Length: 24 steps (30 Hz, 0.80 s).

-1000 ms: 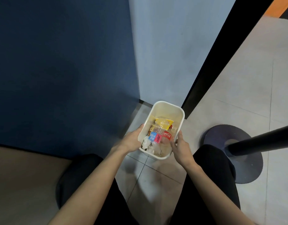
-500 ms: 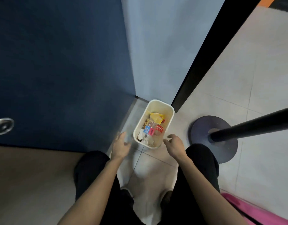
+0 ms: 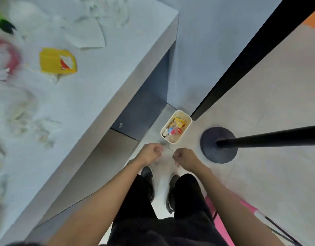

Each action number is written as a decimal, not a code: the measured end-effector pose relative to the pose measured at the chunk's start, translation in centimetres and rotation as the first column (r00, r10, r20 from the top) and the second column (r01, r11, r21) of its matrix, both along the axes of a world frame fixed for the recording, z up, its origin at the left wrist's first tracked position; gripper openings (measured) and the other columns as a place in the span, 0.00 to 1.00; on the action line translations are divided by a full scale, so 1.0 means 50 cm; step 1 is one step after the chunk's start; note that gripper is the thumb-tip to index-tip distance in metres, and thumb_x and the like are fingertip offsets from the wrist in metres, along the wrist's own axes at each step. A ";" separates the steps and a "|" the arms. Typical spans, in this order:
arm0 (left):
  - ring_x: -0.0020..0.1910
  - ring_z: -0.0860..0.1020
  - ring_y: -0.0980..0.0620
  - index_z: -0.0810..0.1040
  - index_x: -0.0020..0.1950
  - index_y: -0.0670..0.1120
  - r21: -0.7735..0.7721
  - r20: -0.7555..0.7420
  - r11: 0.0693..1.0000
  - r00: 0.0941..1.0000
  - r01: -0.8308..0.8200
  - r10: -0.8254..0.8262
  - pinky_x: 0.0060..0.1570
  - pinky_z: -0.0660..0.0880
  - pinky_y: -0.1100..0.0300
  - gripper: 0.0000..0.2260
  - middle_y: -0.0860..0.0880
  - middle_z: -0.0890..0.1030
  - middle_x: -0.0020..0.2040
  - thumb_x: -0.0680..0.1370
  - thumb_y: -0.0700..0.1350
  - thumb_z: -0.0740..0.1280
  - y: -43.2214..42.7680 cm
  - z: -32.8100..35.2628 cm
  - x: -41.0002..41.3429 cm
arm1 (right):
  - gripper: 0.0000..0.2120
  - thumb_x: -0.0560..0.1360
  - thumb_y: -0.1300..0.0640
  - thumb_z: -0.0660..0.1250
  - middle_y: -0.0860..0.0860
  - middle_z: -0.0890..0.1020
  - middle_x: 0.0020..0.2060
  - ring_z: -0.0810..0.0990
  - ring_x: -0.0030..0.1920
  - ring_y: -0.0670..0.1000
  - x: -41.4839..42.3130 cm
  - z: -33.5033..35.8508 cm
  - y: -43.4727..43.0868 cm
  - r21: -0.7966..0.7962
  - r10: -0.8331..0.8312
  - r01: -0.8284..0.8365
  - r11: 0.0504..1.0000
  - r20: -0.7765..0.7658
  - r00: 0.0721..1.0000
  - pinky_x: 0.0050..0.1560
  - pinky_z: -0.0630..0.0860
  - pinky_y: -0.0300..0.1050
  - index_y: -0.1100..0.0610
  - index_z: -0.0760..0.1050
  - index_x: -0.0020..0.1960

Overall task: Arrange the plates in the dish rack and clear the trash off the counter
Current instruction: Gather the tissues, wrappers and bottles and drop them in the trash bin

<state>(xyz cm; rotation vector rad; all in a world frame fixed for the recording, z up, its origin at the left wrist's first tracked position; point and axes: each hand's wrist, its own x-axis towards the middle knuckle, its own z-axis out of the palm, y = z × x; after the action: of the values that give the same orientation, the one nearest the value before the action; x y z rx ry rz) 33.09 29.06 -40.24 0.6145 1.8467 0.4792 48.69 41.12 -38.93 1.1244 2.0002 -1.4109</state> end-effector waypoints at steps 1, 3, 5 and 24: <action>0.35 0.80 0.53 0.79 0.48 0.51 0.007 -0.027 0.999 0.999 -0.031 0.031 0.43 0.78 0.60 0.14 0.48 0.83 0.40 0.77 0.34 0.61 -0.016 0.062 0.003 | 0.06 0.76 0.60 0.64 0.58 0.85 0.36 0.80 0.31 0.49 0.001 0.059 -0.007 0.009 0.025 -0.025 1.000 -0.025 0.999 0.31 0.70 0.31 0.56 0.77 0.42; 0.36 0.81 0.51 0.79 0.45 0.54 0.015 -0.064 1.000 0.998 -0.022 0.023 0.47 0.79 0.56 0.16 0.46 0.84 0.42 0.76 0.33 0.60 -0.032 0.119 0.013 | 0.07 0.77 0.60 0.63 0.57 0.84 0.35 0.80 0.30 0.49 0.010 0.114 -0.018 0.016 0.050 -0.049 0.999 -0.056 0.997 0.30 0.70 0.30 0.56 0.77 0.42; 0.35 0.81 0.53 0.79 0.47 0.53 0.024 -0.113 0.998 0.992 -0.060 0.062 0.45 0.77 0.60 0.15 0.47 0.85 0.42 0.76 0.33 0.61 -0.068 0.195 0.035 | 0.07 0.78 0.60 0.63 0.55 0.84 0.35 0.80 0.30 0.49 0.015 0.180 -0.033 0.014 0.108 -0.107 0.994 -0.096 0.990 0.30 0.69 0.29 0.57 0.77 0.43; 0.37 0.83 0.53 0.82 0.50 0.49 0.424 -0.130 0.593 0.602 -0.685 0.788 0.39 0.75 0.67 0.12 0.51 0.85 0.41 0.81 0.35 0.62 -0.382 0.458 0.137 | 0.04 0.78 0.62 0.66 0.52 0.84 0.37 0.82 0.37 0.48 -0.077 0.394 -0.245 -0.015 0.350 -0.403 0.915 -0.467 0.812 0.41 0.77 0.34 0.58 0.80 0.47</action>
<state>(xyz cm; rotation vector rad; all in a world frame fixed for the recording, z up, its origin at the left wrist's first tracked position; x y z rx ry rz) 39.93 9.96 -17.36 0.0640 2.3148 1.3594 44.82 28.86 -19.24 0.3177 2.2540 -1.6444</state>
